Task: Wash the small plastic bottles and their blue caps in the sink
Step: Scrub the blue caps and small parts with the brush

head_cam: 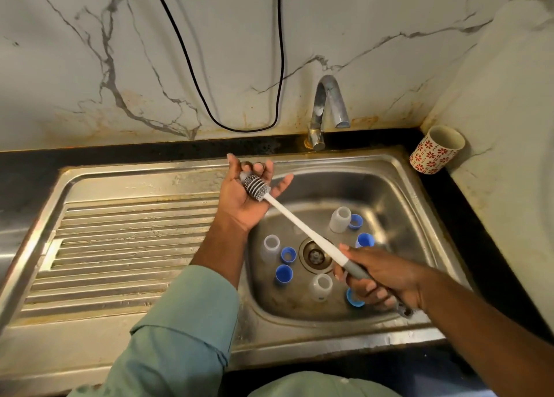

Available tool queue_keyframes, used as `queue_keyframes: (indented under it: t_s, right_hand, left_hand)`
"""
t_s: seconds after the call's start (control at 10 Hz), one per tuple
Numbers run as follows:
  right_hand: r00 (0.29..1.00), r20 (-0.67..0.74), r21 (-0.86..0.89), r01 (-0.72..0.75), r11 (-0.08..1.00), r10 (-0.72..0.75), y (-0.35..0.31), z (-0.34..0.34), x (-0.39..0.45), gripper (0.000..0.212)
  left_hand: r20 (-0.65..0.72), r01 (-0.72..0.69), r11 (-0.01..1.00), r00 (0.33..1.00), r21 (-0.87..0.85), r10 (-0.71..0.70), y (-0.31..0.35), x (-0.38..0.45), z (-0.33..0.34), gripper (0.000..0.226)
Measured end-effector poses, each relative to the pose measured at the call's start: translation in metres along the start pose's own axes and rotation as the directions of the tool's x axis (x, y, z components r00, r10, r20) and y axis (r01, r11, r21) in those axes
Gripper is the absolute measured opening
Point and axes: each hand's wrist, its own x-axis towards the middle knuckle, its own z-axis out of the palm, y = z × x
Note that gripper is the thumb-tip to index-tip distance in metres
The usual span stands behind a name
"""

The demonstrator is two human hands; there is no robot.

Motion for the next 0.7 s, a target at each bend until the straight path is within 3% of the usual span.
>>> queue_keyframes:
  t_s: [0.1,0.2,0.3,0.4,0.5,0.6,0.7]
  right_hand:
    - [0.843,-0.226,-0.847,0.076,0.526,-0.488,0.004,-0.006,0.006,0.040]
    - [0.632,-0.120,-0.980,-0.200,-0.011,-0.766,0.003,-0.012,0.020,0.049]
    - [0.928,-0.272,-0.492,0.094,0.866,-0.255,-0.005,-0.008,0.011,0.057]
    - [0.993,-0.082,-0.173,0.073,0.982,-0.088,-0.001,-0.004,0.007,0.053]
    - [0.821,-0.182,-0.941,0.013,0.337,-0.541,0.009,-0.006,0.009,0.048]
    - [0.770,-0.249,-0.909,0.024,0.417,-0.587,0.006,0.002,0.010,0.040]
    - [0.997,-0.069,-0.166,0.027,0.986,-0.039,0.003,0.010,0.005,0.050]
  left_hand:
    - [-0.227,-0.015,0.999,0.974,0.041,0.024,-0.001,0.012,-0.001,0.051]
    - [-0.382,-0.034,0.998,0.923,0.046,0.049,-0.007,0.020,-0.009,0.050]
    - [-0.227,0.037,0.992,0.974,0.118,-0.009,-0.003,0.010,-0.011,0.051]
    - [-0.090,0.033,0.985,0.996,0.169,-0.017,0.005,0.000,-0.011,0.052]
    - [-0.279,0.017,0.986,0.960,0.167,0.030,-0.003,0.004,-0.013,0.053]
    - [-0.346,-0.015,0.982,0.935,0.190,0.081,-0.010,0.007,-0.016,0.051]
    - [-0.116,0.010,0.983,0.993,0.184,0.012,-0.001,-0.002,-0.010,0.043]
